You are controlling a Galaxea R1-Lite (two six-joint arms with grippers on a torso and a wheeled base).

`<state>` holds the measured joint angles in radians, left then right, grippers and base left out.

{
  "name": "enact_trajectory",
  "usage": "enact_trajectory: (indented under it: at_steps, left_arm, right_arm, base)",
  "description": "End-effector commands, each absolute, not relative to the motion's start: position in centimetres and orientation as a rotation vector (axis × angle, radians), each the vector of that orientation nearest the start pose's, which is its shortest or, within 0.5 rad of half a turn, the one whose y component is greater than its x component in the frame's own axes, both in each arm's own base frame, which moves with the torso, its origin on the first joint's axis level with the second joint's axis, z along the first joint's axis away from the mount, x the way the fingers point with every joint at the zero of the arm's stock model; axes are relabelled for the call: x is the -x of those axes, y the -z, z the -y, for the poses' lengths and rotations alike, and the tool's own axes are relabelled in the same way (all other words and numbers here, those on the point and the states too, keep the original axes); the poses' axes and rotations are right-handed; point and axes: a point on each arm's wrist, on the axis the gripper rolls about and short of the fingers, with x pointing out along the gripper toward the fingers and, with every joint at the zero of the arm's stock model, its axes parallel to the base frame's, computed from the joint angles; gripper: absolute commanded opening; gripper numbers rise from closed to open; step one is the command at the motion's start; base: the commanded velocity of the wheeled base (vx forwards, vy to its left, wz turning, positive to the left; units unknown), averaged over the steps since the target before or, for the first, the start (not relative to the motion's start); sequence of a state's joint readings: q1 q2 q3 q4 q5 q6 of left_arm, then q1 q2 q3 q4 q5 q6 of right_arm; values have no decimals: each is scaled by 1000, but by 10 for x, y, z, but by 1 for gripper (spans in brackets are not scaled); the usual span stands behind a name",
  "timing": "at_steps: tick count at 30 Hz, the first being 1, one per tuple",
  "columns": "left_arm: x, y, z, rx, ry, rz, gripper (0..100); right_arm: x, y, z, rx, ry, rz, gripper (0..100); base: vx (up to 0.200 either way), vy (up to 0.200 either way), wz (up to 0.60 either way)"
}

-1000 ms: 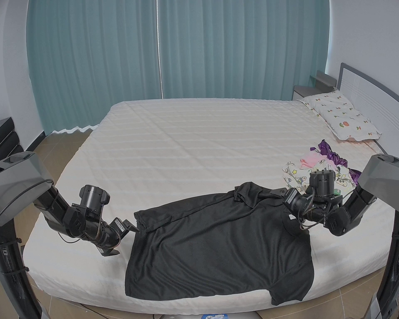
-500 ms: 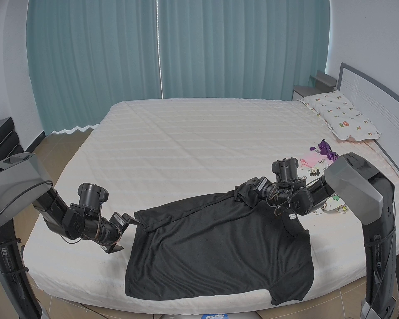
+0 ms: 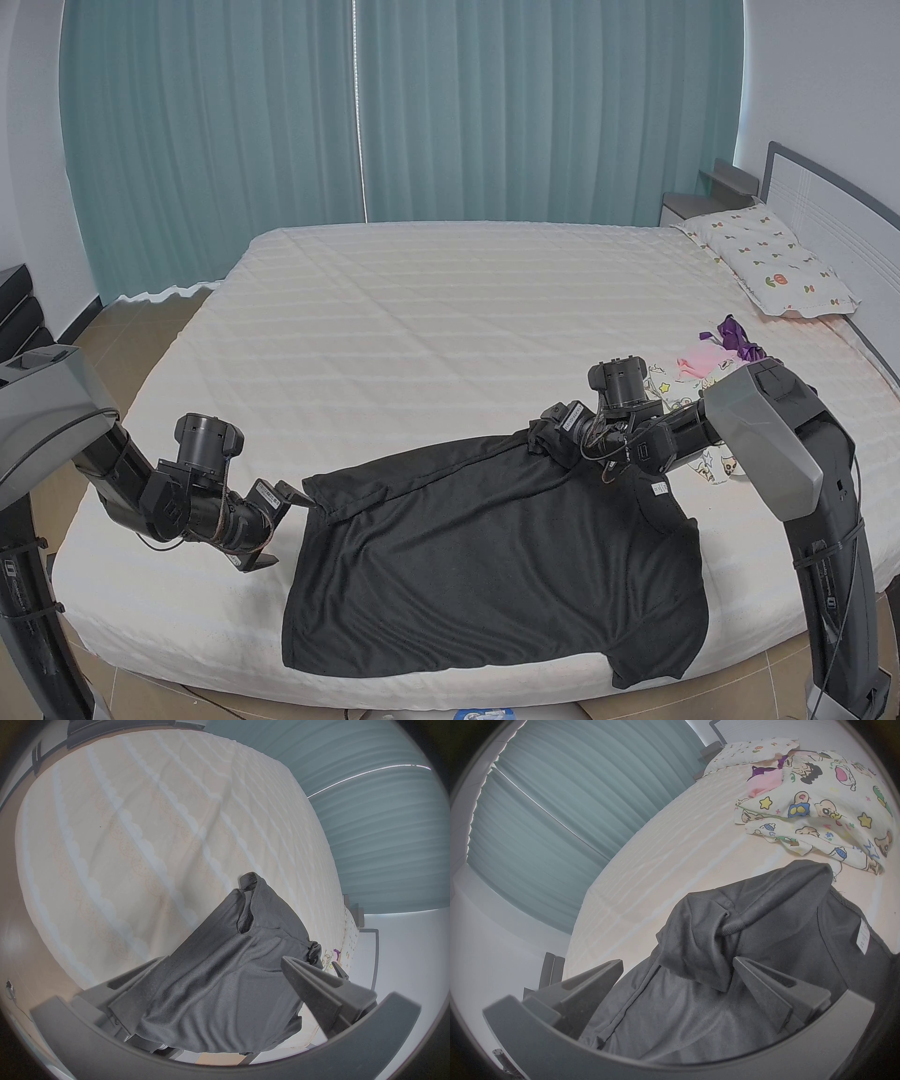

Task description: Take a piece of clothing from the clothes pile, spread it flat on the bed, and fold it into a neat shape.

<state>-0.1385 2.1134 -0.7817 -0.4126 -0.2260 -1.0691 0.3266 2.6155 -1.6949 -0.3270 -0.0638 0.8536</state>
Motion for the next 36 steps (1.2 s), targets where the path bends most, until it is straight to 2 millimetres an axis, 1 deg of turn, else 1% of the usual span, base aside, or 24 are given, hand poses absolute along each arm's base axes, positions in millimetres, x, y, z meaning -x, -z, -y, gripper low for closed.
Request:
enact_trajectory:
  at_steps: [1, 2, 3, 9, 13, 14, 15, 16, 17, 18, 20, 21, 22, 25, 27, 28, 30, 33, 34, 36]
  left_arm:
    - [-328, -24, 51, 1018, -189, -1014, 100]
    - [-328, -24, 51, 1018, -189, -1014, 100]
    - [-328, -24, 51, 1018, -189, -1014, 100]
    - [-328, -24, 51, 1018, -189, -1014, 100]
    - [-328, -24, 51, 1020, -189, -1014, 100]
    - [-328, -24, 51, 1020, -188, -1015, 100]
    - [-328, -24, 51, 1020, -188, -1015, 100]
    - [-328, -24, 51, 1020, -189, -1014, 100]
    - [-328, -24, 51, 1020, -189, -1014, 100]
    - [-328, -24, 51, 1020, -189, -1014, 100]
    - [-328, -24, 51, 1020, -189, -1014, 100]
    - [-328, -24, 51, 1020, -189, -1014, 100]
    - [-328, -24, 51, 1020, -189, -1014, 100]
    - [-328, -24, 51, 1020, -189, -1014, 100]
    - [-328, -23, 51, 1020, -190, -1015, 100]
    - [-328, -24, 51, 1020, -189, -1014, 100]
    - [-328, -24, 51, 1021, -190, -1014, 100]
    - [-328, -24, 51, 1021, -190, -1014, 100]
    - [-328, -23, 51, 1021, -191, -1015, 100]
    - [-328, -23, 51, 1021, -191, -1015, 100]
  right_arm:
    - [-488, 14, -164, -703, 15, -662, 100]
    - [-489, 14, -164, -704, 14, -659, 100]
    - [-490, 15, -165, -705, 12, -656, 0]
    - [-499, 21, -162, -671, 71, -603, 0]
    - [-507, 5, -155, -691, 64, -545, 0]
    - [-512, -3, -151, -705, 62, -511, 0]
    - [-512, -3, -151, -705, 62, -511, 0]
    - [-519, -14, -146, -723, 61, -466, 0]
    - [-519, -14, -146, -723, 61, -466, 0]
    - [-531, -32, -137, -760, 62, -377, 0]
    - [-536, -36, -127, -784, 84, -331, 0]
    - [-536, -36, -127, -784, 84, -331, 0]
    - [-539, -43, -120, -804, 68, -275, 0]
    - [-541, -43, -118, -813, 54, -231, 0]
    - [-543, -34, -117, -810, 61, -231, 0]
    - [-543, -32, -118, -808, 61, -231, 100]
    - [-543, -33, -117, -812, 59, -222, 100]
    - [-545, -40, -116, -825, 34, -157, 100]
    - [-546, -45, -111, -831, 30, -131, 100]
    - [-546, -46, -107, -829, 39, -134, 100]
  base:
    - [0, 0, 0]
    - [0, 0, 0]
    - [0, 0, 0]
    - [0, 0, 0]
    - [0, 0, 0]
    - [0, 0, 0]
    - [0, 0, 0]
    - [0, 0, 0]
    - [0, 0, 0]
    - [0, 0, 0]
    - [0, 0, 0]
    - [0, 0, 0]
    - [0, 0, 0]
    - [0, 0, 0]
    - [0, 0, 0]
    - [0, 0, 0]
    - [0, 0, 0]
    - [0, 0, 0]
    - [0, 0, 0]
    - [0, 0, 0]
